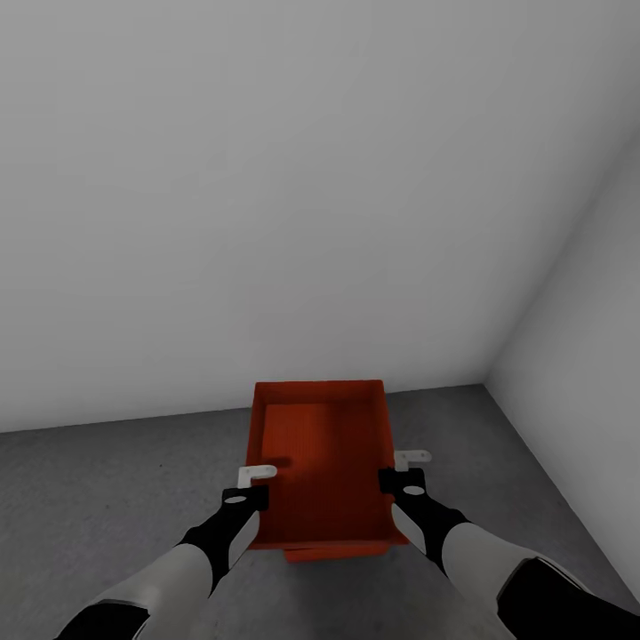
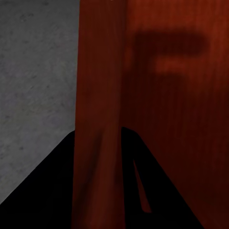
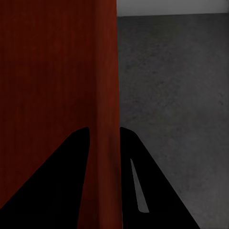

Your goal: Move the two storage containers from the living room to the garage. In the garage, place one container on the floor and stack the other container on top of it (either order is fine).

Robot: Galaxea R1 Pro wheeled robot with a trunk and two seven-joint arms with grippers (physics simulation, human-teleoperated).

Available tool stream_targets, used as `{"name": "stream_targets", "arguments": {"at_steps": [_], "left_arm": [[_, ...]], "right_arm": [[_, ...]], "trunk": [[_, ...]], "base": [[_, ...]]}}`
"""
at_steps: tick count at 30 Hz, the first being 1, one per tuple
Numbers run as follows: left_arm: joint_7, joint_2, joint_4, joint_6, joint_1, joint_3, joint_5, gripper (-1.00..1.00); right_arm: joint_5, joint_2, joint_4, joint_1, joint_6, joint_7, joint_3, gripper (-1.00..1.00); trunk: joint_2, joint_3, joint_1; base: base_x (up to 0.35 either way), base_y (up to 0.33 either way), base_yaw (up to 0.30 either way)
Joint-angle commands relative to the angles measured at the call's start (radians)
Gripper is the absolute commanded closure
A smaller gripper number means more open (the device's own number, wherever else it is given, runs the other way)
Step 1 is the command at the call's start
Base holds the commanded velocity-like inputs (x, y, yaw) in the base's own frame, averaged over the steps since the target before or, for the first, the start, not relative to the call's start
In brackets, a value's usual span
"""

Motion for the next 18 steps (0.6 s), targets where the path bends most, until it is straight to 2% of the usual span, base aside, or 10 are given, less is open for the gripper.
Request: {"name": "stream_targets", "arguments": {"at_steps": [1, 18], "left_arm": [[0.035, 0.011, -0.005, 0.007, -0.001, 0.019, -0.016, 1.00], [0.034, 0.011, -0.005, 0.007, -0.001, 0.019, -0.016, 1.00]], "right_arm": [[-0.013, -0.001, 0.060, -0.001, -0.007, -0.006, -0.006, 1.00], [-0.012, -0.003, 0.060, -0.001, -0.007, -0.002, -0.006, 1.00]], "trunk": [[-0.008, -0.004, 0.004], [-0.127, -0.057, 0.069]], "base": [[0.000, 0.000, 0.000], [0.000, 0.000, 0.000]]}}
